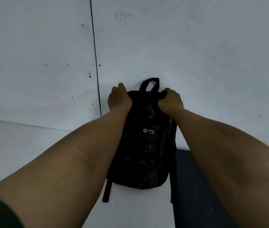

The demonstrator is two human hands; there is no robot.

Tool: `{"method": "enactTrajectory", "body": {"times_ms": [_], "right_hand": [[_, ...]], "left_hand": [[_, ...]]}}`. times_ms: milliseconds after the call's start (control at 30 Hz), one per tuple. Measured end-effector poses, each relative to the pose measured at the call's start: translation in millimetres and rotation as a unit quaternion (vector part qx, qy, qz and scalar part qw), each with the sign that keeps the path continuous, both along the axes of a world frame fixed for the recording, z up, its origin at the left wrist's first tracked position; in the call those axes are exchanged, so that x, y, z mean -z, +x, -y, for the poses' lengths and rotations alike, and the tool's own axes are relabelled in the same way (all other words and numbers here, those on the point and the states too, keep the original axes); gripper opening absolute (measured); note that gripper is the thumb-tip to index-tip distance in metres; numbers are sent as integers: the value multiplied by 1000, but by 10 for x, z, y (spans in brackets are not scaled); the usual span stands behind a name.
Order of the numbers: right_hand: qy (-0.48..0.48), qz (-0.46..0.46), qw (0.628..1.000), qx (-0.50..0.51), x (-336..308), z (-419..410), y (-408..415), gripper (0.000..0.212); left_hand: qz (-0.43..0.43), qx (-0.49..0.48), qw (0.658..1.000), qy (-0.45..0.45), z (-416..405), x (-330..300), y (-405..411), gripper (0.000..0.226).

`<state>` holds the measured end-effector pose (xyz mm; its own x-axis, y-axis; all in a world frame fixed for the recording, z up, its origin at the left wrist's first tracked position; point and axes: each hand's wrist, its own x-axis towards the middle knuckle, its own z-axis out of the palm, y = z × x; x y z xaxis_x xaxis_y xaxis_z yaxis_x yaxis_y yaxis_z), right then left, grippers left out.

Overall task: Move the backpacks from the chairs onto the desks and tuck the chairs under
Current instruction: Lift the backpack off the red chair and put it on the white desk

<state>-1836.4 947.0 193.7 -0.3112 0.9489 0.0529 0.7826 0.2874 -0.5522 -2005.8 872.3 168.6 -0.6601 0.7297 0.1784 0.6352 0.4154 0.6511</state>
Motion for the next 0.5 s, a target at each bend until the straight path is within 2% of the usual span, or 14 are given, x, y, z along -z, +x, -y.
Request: {"method": "enactTrajectory", "body": {"times_ms": [67, 133, 267, 333, 433, 500], "right_hand": [[28, 50, 998, 9, 1, 63, 0, 45], [44, 70, 996, 16, -16, 127, -17, 45], [66, 68, 995, 13, -100, 308, -66, 51], [70, 73, 995, 5, -149, 402, -102, 45], [55, 84, 995, -17, -201, 601, -142, 35], [38, 84, 995, -38, -202, 738, -162, 13]], "left_hand": [[63, 7, 998, 22, 57, -67, 22, 36], [88, 19, 995, 34, 117, -129, 51, 40], [59, 62, 996, -11, 282, -181, 93, 40], [38, 100, 992, -61, 357, -171, 110, 42], [27, 141, 980, -136, 514, -116, 160, 58], [19, 151, 974, -168, 624, -72, 194, 66]]}}
